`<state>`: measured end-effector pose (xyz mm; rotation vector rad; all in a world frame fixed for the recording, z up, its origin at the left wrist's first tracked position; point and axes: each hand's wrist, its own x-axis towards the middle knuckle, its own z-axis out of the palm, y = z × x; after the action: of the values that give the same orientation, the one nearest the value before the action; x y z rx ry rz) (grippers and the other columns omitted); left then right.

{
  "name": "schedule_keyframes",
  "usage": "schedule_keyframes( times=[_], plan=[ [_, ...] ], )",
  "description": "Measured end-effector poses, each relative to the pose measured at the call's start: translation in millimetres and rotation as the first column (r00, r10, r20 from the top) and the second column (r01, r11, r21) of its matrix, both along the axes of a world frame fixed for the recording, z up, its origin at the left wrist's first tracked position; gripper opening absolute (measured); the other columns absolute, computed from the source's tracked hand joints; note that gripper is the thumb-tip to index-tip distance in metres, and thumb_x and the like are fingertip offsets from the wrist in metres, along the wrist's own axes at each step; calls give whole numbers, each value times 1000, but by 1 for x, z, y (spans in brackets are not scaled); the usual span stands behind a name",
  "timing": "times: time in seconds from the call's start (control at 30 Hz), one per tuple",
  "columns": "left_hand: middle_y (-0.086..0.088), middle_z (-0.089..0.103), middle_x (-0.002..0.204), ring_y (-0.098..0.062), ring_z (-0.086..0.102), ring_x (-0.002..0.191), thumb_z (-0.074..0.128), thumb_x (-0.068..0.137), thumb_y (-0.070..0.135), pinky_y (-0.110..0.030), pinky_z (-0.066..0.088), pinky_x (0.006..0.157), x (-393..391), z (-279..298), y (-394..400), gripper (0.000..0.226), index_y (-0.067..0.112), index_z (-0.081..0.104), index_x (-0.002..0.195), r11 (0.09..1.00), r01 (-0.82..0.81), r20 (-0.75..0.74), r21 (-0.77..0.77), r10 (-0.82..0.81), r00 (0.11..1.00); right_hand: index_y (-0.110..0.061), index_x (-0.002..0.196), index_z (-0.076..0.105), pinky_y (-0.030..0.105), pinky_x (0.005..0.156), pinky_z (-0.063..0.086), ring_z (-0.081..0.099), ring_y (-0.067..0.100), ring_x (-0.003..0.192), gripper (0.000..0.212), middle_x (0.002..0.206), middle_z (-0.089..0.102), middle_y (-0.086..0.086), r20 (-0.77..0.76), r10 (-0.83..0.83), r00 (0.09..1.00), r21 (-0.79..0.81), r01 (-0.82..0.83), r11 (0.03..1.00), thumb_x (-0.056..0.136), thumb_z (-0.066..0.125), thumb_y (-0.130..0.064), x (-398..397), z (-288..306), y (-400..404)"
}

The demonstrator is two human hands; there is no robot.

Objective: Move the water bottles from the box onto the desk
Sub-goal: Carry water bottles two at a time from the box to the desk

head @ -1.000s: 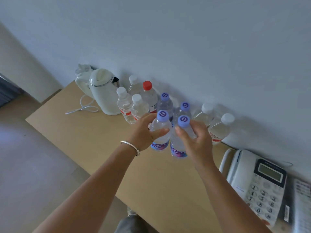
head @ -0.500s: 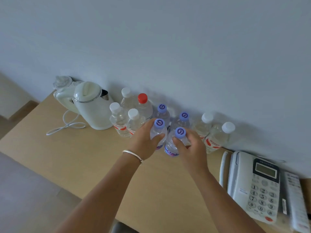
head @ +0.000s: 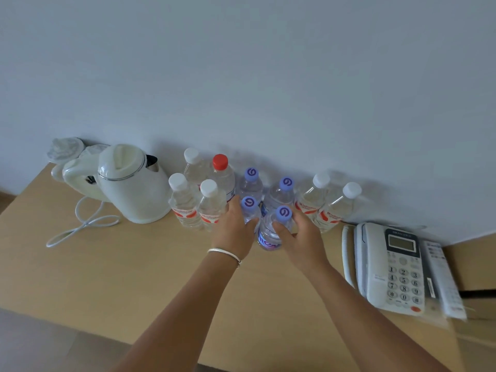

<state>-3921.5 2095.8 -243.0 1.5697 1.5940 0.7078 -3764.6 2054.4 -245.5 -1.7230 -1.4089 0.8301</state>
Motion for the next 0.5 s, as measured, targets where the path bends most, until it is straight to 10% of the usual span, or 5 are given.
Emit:
schedule_keyframes(
  times=[0.23, 0.5],
  plan=[
    [-8, 47, 143, -25, 43, 133, 73, 84, 8, -20, 29, 103, -2, 1, -20, 71, 10, 36, 145, 994, 19, 95, 109, -30, 995, -45, 126, 51, 0, 80, 39, 52, -19, 108, 53, 118, 57, -35, -59, -66, 996, -95, 60, 994, 87, 72, -16, -2, 15, -11],
    [-11, 37, 153, -24, 33, 143, 66, 91, 19, -36, 28, 117, 6, 39, -30, 66, 9, 35, 149, 955, 105, 93, 278, -135, 986, -26, 139, 54, 28, 106, 44, 54, 3, 123, 52, 136, 57, -14, -11, -247, 969, -67, 246, 967, 89, 66, -16, 7, 41, -38]
  ],
)
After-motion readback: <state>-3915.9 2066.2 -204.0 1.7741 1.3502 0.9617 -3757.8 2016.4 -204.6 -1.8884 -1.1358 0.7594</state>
